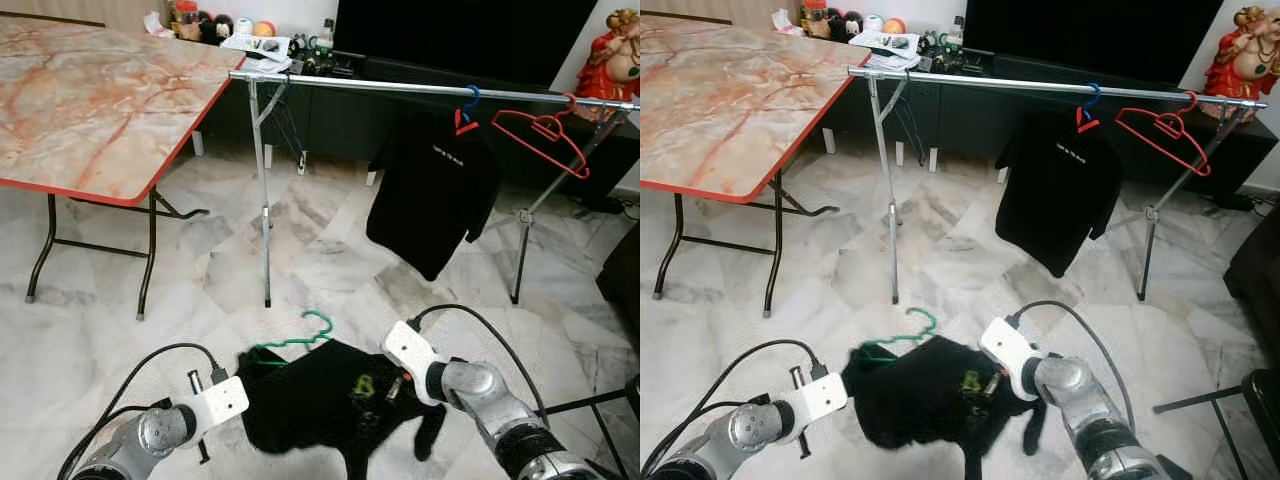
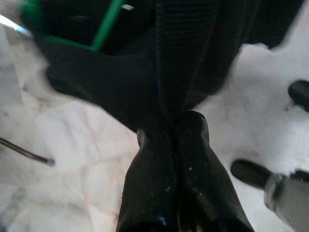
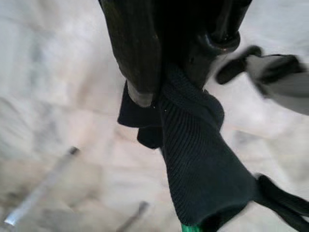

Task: Hang hanger

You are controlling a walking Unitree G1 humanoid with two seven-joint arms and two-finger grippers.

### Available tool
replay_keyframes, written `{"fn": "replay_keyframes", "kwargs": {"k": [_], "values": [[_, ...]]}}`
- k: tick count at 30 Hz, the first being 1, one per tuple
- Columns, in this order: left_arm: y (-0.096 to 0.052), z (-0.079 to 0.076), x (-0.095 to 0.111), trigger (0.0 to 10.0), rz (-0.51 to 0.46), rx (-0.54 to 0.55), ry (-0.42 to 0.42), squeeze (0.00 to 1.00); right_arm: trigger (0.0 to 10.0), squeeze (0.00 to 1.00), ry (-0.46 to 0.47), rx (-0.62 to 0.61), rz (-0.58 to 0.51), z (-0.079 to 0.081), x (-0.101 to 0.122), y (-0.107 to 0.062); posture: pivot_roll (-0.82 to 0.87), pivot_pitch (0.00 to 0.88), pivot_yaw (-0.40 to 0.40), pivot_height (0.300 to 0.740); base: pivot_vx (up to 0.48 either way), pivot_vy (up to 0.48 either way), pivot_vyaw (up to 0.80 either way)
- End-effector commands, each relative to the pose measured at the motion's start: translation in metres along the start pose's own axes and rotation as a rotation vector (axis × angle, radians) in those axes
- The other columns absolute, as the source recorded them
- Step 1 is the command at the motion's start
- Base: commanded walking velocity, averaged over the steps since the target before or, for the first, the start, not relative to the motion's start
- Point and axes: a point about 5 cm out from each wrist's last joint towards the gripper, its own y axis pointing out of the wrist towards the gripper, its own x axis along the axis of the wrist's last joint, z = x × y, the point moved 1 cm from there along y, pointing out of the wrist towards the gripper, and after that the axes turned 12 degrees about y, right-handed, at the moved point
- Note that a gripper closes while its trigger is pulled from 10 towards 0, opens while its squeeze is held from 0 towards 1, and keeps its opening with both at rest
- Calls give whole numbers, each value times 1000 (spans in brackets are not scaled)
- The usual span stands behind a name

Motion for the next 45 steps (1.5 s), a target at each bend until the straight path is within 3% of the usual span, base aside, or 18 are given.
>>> {"fn": "replay_keyframes", "kwargs": {"k": [1,8,13,18,21,27,34,36,37,38,39,40,42,43,44,45], "values": [[-1,-20,-12,0,65,-112,2,0,10000,0,8,8,-74,-7,10,-10,72,111,-139,740,0,0,0],[-1,-31,-7,0,30,-202,-13,0,10000,0,12,169,-85,2,15,-16,73,104,-139,740,0,0,0],[0,-28,-4,0,19,-199,-9,0,10000,0,-49,278,8,10,5,-19,79,98,-139,740,0,0,0],[2,-22,-1,0,19,-176,-49,0,10000,0,-26,184,-34,2,13,-17,80,96,-139,740,0,0,0],[3,-20,-11,0,123,-131,-65,0,10000,0,32,61,-89,-8,23,-14,78,96,-139,740,0,0,0],[0,-20,-25,0,246,-89,-115,0,10000,0,91,-35,-105,-15,22,-12,81,100,-141,740,0,0,0],[0,-28,-29,0,296,-140,-237,0,10000,0,141,-90,-179,-16,28,-10,77,103,-141,740,0,0,0],[2,-34,-24,0,269,-185,-362,0,10000,0,166,-104,-199,-17,29,-9,75,104,-141,740,0,0,0],[2,-34,-24,0,269,-185,-362,0,10000,0,166,-104,-199,-17,29,-9,75,104,-141,740,0,0,0],[3,-26,-20,1059,240,-137,-381,0,10000,0,150,-78,-178,-14,27,-7,75,106,-142,740,0,0,0],[4,-20,-19,3686,228,-100,-392,0,10000,0,139,-55,-166,-11,25,-6,78,107,-143,740,0,0,0],[4,-16,-17,3686,222,-76,-400,0,10000,0,132,-40,-159,-9,24,-5,78,107,-143,740,0,0,0],[5,-10,-16,9020,206,-29,-413,0,10000,0,122,-26,-155,-6,23,-4,80,108,-143,740,0,0,0],[5,-7,-14,10000,193,-6,-417,0,10000,0,122,-26,-156,-6,23,-3,80,108,-143,740,0,0,0],[5,-2,-11,10000,171,20,-423,608,10000,0,122,-28,-162,-5,24,-2,80,110,-145,740,0,0,0],[5,-1,-10,10000,156,27,-415,1000,10000,0,124,-30,-168,-5,26,-2,80,110,-145,740,0,0,0]]}}
